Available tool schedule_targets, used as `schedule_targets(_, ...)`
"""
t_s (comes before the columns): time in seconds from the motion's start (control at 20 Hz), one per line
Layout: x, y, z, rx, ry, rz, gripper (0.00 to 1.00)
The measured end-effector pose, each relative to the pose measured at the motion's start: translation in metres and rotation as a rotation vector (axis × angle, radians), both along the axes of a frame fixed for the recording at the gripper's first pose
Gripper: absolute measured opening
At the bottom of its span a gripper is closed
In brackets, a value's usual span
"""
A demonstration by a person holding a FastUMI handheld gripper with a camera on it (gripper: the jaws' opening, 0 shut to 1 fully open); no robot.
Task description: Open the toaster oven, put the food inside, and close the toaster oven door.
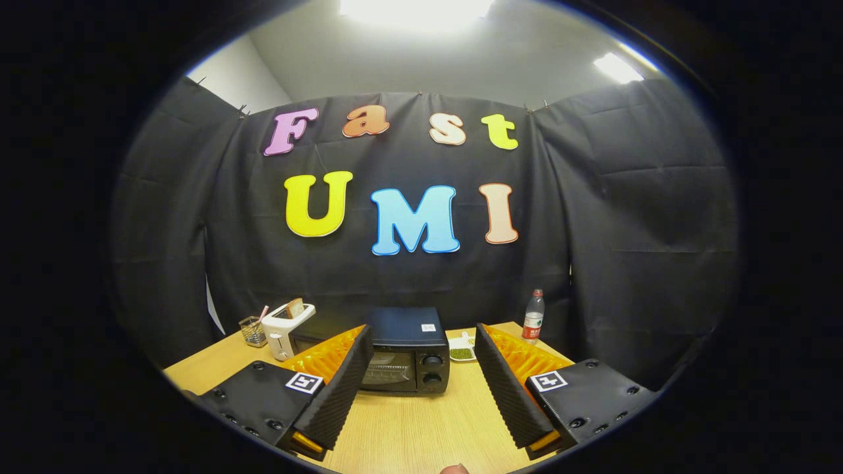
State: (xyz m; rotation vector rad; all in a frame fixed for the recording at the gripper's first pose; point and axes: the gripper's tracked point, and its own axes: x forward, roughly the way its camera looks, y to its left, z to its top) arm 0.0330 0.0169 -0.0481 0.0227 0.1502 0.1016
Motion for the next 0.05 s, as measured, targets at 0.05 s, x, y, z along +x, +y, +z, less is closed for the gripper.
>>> schedule_targets(0.05,-0.0012,-0.0012,0.0008,0.005,-0.001,-0.003,0.98)
